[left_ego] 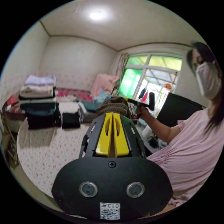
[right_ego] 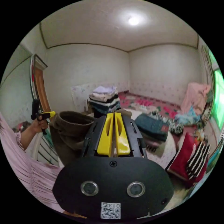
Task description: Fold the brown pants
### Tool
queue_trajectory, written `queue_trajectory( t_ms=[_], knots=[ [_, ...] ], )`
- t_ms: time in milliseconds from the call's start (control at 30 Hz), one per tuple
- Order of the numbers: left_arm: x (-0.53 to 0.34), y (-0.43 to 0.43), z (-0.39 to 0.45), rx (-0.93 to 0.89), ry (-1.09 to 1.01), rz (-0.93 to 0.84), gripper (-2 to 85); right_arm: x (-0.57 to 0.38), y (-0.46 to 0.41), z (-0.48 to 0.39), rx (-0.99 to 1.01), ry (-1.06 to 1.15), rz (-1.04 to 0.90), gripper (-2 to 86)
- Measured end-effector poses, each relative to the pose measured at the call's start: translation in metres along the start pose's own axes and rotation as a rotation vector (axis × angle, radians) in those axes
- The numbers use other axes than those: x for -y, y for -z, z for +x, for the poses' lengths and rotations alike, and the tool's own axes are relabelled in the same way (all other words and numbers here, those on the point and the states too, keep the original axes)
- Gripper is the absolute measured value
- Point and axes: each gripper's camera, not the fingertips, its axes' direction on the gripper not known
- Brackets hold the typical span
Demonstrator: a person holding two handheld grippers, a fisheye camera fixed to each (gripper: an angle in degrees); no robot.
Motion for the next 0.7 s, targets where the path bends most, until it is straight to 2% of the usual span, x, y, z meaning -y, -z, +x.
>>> queue_trajectory(
  t_ms=[133, 200, 267, 333, 400, 500, 567, 600, 700],
  knots=[
    [0.048, 0.121, 0.017, -0.044, -0.187, 0.246, -0.3, 0.063, 0.045, -0.06, -0.085, 0.193, 0.236, 1.2],
    [0.057, 0.165, 0.018, -0.092, -0.27, 0.321, -0.2, 0.094, 0.046, -0.096, -0.102, 0.265, 0.35, 1.5],
    [0.063, 0.194, 0.008, -0.162, -0.293, 0.321, -0.2, 0.114, 0.027, -0.116, -0.031, 0.255, 0.362, 1.9],
    [0.059, 0.208, -0.021, -0.203, -0.233, 0.269, 0.0, 0.125, -0.011, -0.133, 0.102, 0.217, 0.311, 2.3],
    [0.048, 0.204, -0.052, -0.167, -0.176, 0.173, 0.1, 0.121, -0.064, -0.157, 0.235, 0.225, 0.218, 3.1],
    [0.016, 0.212, -0.127, 0.074, 0.059, 0.152, 0.7, 0.069, -0.184, -0.207, 0.427, 0.166, -0.131, 5.4],
    [-0.005, 0.218, -0.172, 0.178, 0.16, 0.163, 1.5, 0.03, -0.221, -0.215, 0.459, 0.106, -0.275, 5.5],
    [-0.015, 0.21, -0.198, 0.221, 0.185, 0.107, 2.4, 0.017, -0.228, -0.214, 0.453, 0.075, -0.303, 5.7],
    [-0.032, 0.148, -0.244, 0.306, 0.192, -0.192, 5.9, -0.058, -0.239, -0.176, 0.262, -0.183, -0.47, 7.3]
  ],
)
